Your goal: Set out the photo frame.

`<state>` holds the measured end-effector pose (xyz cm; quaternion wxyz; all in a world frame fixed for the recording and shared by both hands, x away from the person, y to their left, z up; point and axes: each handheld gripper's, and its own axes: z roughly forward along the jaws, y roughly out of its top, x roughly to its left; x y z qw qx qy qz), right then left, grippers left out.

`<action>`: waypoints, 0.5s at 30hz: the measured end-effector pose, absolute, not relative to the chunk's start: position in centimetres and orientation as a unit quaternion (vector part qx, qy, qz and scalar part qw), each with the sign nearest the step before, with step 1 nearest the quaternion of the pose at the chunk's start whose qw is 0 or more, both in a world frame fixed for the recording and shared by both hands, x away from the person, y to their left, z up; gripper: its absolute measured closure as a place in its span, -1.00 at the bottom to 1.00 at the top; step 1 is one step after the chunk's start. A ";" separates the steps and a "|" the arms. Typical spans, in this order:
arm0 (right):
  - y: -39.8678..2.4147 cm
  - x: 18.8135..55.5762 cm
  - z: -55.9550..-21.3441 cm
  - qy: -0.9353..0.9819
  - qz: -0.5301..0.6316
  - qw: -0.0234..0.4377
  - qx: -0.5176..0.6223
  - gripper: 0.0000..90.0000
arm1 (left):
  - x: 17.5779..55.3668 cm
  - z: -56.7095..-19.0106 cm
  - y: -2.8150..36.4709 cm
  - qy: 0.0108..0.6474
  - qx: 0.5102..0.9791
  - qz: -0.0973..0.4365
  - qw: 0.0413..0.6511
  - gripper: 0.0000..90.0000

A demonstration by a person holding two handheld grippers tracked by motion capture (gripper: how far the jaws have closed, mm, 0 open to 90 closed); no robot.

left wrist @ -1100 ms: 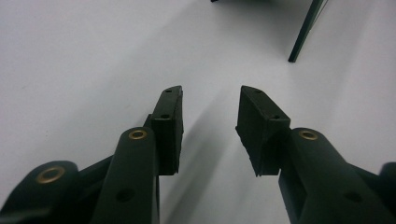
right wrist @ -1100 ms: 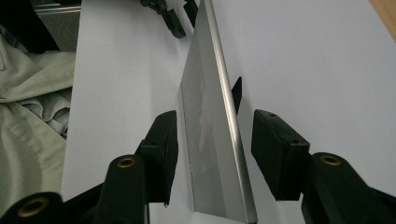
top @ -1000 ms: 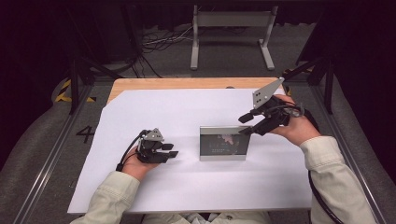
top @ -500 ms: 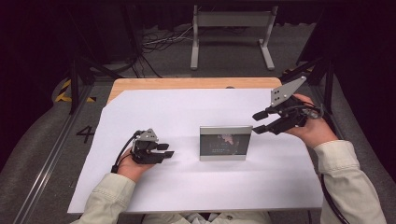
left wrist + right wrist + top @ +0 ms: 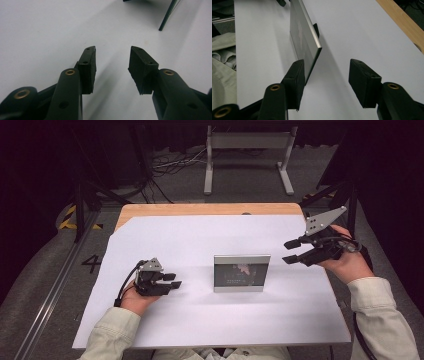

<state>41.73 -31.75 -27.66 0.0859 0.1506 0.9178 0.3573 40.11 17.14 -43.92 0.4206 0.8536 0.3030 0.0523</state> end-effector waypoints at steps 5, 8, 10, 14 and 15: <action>-32.7 41.6 -28.7 0.913 0.363 0.084 0.165 0.03 | 40.2 -44.0 17.3 0.306 0.850 0.055 0.424 0.23; -33.3 41.5 -29.5 0.911 0.364 0.083 0.175 0.02 | 40.2 -44.0 17.4 0.308 0.850 0.056 0.424 0.23; -33.7 41.6 -30.0 0.909 0.366 0.084 0.180 0.01 | 40.3 -44.0 17.5 0.307 0.850 0.059 0.425 0.22; -34.3 41.5 -30.9 0.905 0.370 0.080 0.192 0.00 | 40.3 -44.1 17.5 0.306 0.850 0.064 0.424 0.19; -34.5 41.6 -31.2 0.905 0.370 0.081 0.193 0.00 | 40.3 -44.1 17.6 0.306 0.850 0.064 0.425 0.19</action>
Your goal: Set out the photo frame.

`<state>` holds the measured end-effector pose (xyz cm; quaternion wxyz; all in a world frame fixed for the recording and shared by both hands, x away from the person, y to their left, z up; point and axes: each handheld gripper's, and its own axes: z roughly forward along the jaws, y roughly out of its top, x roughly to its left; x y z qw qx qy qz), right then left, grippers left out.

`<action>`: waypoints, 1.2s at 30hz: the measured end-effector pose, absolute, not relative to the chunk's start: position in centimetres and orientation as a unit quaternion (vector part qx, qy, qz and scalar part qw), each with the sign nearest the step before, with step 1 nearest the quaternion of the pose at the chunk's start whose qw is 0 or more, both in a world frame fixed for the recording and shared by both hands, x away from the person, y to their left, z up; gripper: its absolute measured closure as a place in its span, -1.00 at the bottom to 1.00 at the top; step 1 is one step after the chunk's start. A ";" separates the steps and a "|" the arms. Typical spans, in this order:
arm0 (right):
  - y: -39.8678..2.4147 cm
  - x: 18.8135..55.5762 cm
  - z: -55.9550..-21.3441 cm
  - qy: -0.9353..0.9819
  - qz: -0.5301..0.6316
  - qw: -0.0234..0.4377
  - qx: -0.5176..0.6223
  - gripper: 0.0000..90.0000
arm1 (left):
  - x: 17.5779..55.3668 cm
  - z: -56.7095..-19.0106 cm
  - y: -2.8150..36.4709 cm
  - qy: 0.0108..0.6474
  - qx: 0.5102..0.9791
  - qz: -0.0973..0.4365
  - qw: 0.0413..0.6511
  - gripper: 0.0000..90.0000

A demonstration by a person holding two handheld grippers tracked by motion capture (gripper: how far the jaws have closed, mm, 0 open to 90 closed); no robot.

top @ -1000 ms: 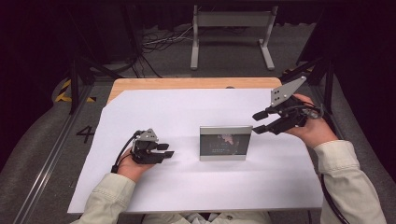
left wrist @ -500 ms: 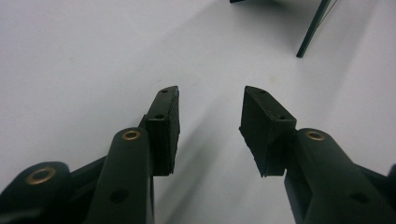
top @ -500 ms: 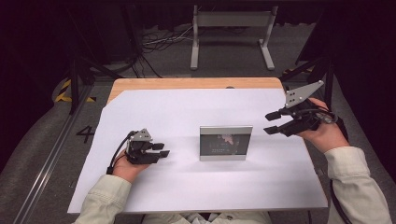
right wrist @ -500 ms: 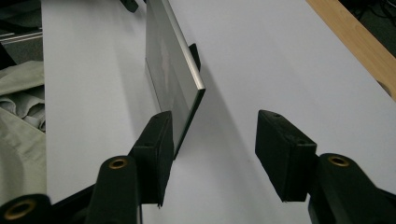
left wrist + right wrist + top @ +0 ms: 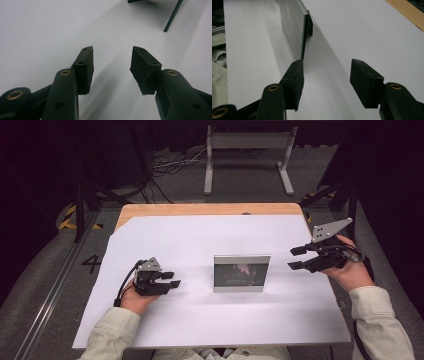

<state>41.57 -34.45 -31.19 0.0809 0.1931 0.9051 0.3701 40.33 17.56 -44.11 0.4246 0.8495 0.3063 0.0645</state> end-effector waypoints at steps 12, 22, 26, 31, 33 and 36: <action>-35.3 41.7 -34.2 0.901 0.370 0.069 0.215 -0.04 | 40.4 -44.2 17.6 0.311 0.849 0.066 0.423 0.18; -35.3 41.5 -36.5 0.896 0.380 0.070 0.221 -0.09 | 40.4 -44.2 17.6 0.311 0.848 0.068 0.424 0.18; -35.3 41.4 -37.3 0.894 0.381 0.069 0.226 -0.10 | 40.4 -44.2 17.6 0.311 0.847 0.068 0.425 0.17; -35.2 41.3 -38.4 0.889 0.391 0.063 0.232 -0.10 | 40.4 -44.2 17.7 0.310 0.847 0.069 0.426 0.17; -35.1 41.3 -38.8 0.887 0.393 0.062 0.234 -0.10 | 40.4 -44.2 17.7 0.310 0.847 0.070 0.426 0.17; -35.0 41.3 -39.4 0.890 0.385 0.060 0.237 -0.11 | 40.4 -44.2 17.7 0.309 0.847 0.071 0.427 0.17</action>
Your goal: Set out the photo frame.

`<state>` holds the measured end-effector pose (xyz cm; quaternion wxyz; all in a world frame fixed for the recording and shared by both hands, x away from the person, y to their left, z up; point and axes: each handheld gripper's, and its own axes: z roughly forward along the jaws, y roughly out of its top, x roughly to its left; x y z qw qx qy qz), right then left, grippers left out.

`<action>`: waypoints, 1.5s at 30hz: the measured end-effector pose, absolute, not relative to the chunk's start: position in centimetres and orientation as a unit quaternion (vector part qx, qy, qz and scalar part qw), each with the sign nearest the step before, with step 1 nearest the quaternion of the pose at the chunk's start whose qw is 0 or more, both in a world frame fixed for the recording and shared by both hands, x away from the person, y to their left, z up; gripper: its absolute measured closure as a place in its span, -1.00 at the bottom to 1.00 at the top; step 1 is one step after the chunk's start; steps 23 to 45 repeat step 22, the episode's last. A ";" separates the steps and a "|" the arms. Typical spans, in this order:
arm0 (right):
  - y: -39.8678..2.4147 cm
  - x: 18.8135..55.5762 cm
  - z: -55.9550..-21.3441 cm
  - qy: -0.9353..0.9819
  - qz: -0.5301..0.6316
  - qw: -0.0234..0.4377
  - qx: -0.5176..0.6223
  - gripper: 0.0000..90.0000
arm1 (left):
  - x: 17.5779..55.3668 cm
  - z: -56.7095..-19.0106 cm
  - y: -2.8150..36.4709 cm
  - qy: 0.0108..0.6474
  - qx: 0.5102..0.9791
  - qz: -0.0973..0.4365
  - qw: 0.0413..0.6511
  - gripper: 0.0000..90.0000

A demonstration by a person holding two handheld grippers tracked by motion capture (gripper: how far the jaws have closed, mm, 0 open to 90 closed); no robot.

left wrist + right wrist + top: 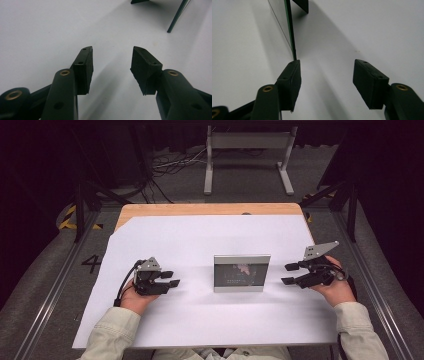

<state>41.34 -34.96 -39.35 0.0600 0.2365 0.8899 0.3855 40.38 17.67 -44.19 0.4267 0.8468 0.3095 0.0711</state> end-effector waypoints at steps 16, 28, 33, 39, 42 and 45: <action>-34.9 41.2 -41.0 0.887 0.378 0.053 0.259 -0.16 | 40.5 -44.2 17.8 0.319 0.844 0.077 0.423 0.16; -35.3 41.2 -41.2 0.884 0.380 0.057 0.266 -0.18 | 40.6 -44.3 17.9 0.319 0.844 0.081 0.424 0.14; -35.3 41.2 -41.2 0.884 0.380 0.057 0.266 -0.18 | 40.6 -44.3 17.9 0.319 0.844 0.081 0.424 0.14; -35.3 41.2 -41.2 0.884 0.380 0.057 0.266 -0.18 | 40.6 -44.3 17.9 0.319 0.844 0.081 0.424 0.14; -35.3 41.2 -41.2 0.884 0.380 0.057 0.266 -0.18 | 40.6 -44.3 17.9 0.319 0.844 0.081 0.424 0.14; -35.3 41.2 -41.2 0.884 0.380 0.057 0.266 -0.18 | 40.6 -44.3 17.9 0.319 0.844 0.081 0.424 0.14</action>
